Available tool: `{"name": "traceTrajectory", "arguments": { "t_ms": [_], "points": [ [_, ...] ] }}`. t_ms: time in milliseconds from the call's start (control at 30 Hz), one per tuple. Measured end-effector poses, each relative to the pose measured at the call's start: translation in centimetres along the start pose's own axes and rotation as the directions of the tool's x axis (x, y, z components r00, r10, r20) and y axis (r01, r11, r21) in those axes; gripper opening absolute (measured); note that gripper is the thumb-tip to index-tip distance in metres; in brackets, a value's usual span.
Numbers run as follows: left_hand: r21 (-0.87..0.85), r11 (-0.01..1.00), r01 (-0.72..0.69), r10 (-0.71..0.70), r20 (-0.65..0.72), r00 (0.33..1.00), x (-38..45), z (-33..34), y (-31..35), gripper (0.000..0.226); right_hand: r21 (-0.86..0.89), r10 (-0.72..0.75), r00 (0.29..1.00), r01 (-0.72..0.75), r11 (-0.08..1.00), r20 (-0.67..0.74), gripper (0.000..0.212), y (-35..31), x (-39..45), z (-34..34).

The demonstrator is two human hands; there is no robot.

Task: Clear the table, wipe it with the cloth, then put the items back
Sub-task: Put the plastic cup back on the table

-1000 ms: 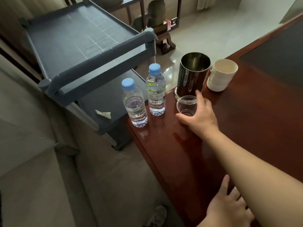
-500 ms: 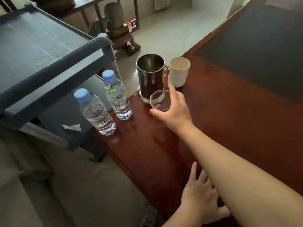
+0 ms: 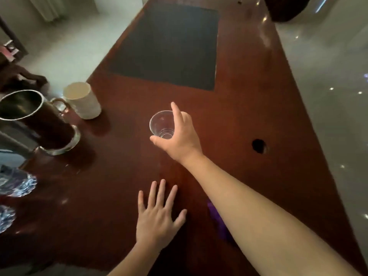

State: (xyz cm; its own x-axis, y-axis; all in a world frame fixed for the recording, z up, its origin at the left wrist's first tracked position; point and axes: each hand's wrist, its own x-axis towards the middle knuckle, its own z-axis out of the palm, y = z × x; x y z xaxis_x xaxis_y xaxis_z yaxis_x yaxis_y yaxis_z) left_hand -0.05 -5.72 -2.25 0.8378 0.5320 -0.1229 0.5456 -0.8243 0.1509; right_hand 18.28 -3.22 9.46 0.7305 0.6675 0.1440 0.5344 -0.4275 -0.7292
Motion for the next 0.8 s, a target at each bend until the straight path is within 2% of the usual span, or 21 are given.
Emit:
{"name": "traceTrajectory", "arguments": {
  "t_ms": [33, 67, 133, 233, 333, 400, 800],
  "points": [
    [-0.006, 1.000, -0.017, 0.017, 0.027, 0.999, -0.2, 0.3, 0.1, 0.074, -0.009, 0.022, 1.000, -0.022, 1.000, -0.020, 0.104, 1.0, -0.3, -0.9],
    [-0.021, 1.000, -0.022, 0.022, -0.029, 0.999, 0.0, 0.6, -1.0, 0.074, -0.017, 0.046, 0.998, -0.046, 0.999, -0.040, 0.103, 1.9, -0.7, -1.8],
    [0.033, 0.999, -0.038, 0.037, 0.033, 0.999, 0.5, 0.7, -0.2, 0.075, -0.035, 0.092, 0.992, -0.095, 0.995, -0.083, 0.103, 3.8, -1.5, -3.5],
    [0.051, 0.998, -0.031, 0.029, 0.045, 0.999, 0.5, 0.6, -0.1, 0.076, -0.072, 0.150, 0.978, -0.162, 0.984, -0.147, 0.102, 6.4, -2.8, -5.6],
    [0.086, 0.996, -0.037, 0.037, -0.007, 0.999, 0.2, 0.9, -0.3, 0.078, -0.100, 0.196, 0.959, -0.219, 0.971, -0.203, 0.102, 8.4, -3.9, -7.4],
    [0.073, 0.997, -0.035, 0.034, 0.020, 0.999, 0.3, 0.9, -0.1, 0.079, -0.104, 0.219, 0.947, -0.248, 0.963, -0.234, 0.102, 9.4, -4.4, -8.5],
    [0.055, 0.998, -0.037, 0.037, 0.003, 0.999, 0.2, 0.9, -0.3, 0.079, -0.092, 0.328, 0.897, -0.369, 0.925, -0.296, 0.101, 13.4, -6.4, -10.1]
  ]
}}
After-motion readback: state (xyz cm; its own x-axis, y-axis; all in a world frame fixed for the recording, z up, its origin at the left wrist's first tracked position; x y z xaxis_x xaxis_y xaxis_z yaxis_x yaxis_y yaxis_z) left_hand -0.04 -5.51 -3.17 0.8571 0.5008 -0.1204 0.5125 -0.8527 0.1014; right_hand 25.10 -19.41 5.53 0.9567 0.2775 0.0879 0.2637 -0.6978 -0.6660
